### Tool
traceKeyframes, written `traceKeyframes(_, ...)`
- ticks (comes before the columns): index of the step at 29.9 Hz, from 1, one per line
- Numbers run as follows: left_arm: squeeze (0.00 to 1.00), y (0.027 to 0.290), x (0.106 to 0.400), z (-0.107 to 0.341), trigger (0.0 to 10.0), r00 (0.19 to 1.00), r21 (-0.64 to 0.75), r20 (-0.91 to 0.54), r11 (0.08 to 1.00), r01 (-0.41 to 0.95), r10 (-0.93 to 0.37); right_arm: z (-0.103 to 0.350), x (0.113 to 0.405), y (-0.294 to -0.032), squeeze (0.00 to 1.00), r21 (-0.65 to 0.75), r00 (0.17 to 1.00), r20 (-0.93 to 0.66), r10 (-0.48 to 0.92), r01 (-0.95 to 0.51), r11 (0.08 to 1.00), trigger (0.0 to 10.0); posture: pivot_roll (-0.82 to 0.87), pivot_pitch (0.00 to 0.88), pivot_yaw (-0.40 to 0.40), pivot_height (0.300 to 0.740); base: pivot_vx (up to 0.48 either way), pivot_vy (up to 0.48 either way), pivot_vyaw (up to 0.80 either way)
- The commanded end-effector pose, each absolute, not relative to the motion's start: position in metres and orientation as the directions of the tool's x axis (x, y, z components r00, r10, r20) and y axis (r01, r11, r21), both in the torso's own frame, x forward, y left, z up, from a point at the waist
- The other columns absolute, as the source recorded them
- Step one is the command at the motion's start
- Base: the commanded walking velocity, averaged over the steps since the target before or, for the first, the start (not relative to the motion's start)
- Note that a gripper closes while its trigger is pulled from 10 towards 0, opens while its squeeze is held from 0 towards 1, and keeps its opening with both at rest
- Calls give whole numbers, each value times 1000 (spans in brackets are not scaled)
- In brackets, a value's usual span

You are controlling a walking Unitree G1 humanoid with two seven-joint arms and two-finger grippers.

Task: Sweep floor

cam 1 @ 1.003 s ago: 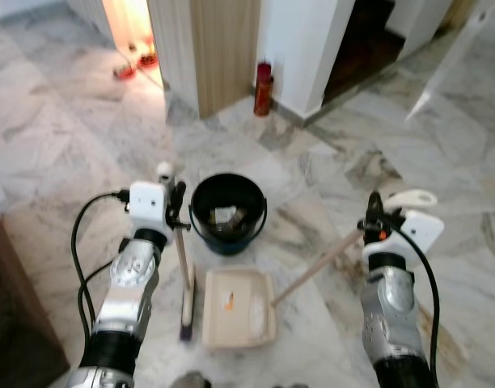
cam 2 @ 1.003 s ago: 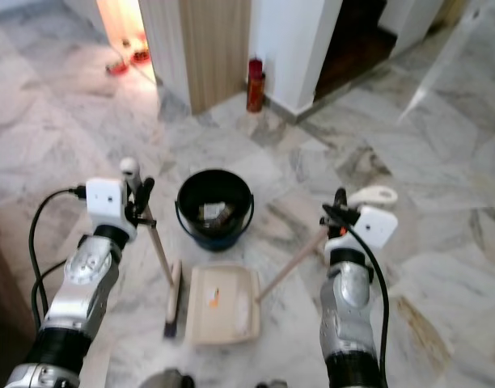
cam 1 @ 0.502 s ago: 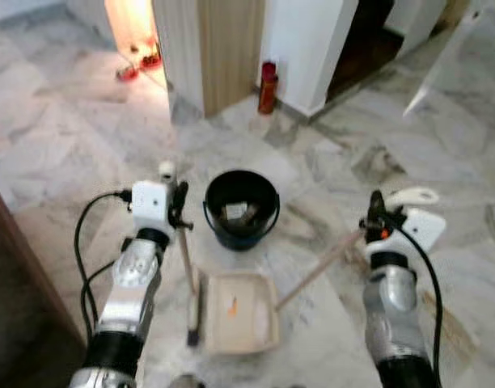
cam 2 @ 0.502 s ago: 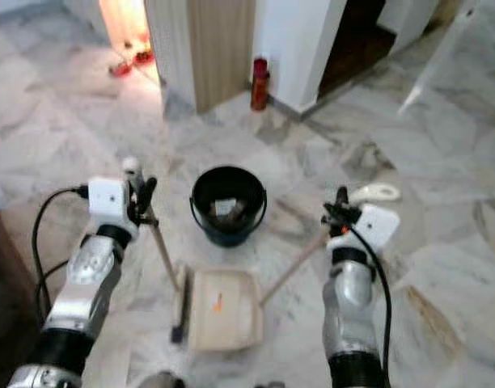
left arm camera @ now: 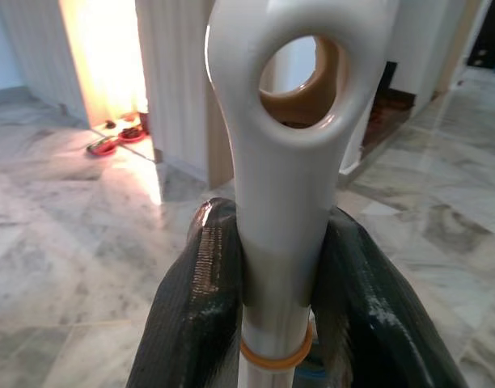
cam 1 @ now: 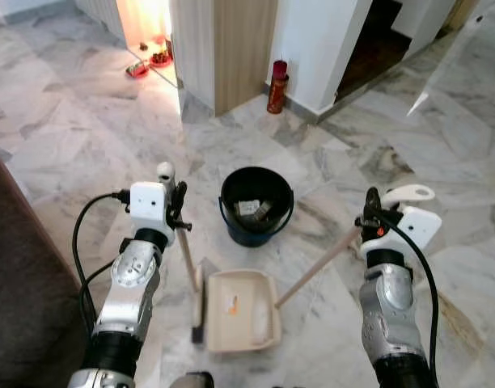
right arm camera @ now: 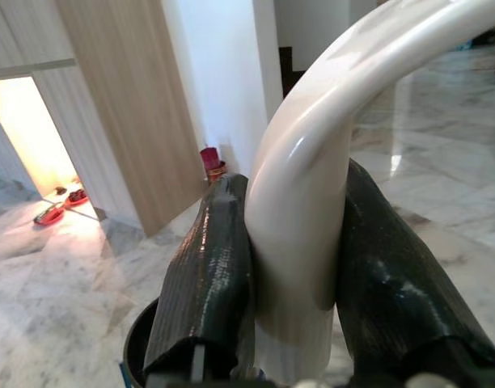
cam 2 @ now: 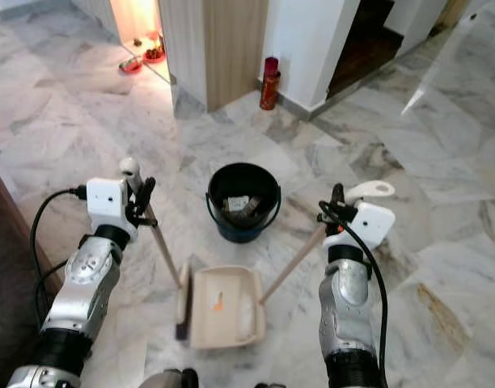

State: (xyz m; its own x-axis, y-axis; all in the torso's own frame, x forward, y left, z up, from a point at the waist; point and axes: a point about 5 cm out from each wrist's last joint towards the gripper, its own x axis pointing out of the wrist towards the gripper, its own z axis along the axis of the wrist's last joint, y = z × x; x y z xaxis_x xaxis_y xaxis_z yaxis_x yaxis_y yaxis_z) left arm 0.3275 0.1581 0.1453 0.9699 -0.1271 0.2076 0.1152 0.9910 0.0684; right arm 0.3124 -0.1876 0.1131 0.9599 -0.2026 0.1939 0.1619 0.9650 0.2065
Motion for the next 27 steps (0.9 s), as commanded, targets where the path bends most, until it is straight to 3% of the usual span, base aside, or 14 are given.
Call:
traceKeyframes(1,0,156,328,156,10000,955,90,258,988,125,-145,128,312,-191,0,207,945,258,-203,151,967,10000,154,127,-76,740,0,0,0)
traceKeyframes(6,0,157,328,156,10000,956,94,258,988,121,-142,137,309,-192,0,211,933,292,-209,150,966,10000,152,122,-76,740,0,0,0)
traceKeyframes(27,0,153,327,151,10000,959,99,229,984,146,-166,260,303,-186,0,330,755,605,-251,49,943,10000,154,135,-80,740,0,0,0)
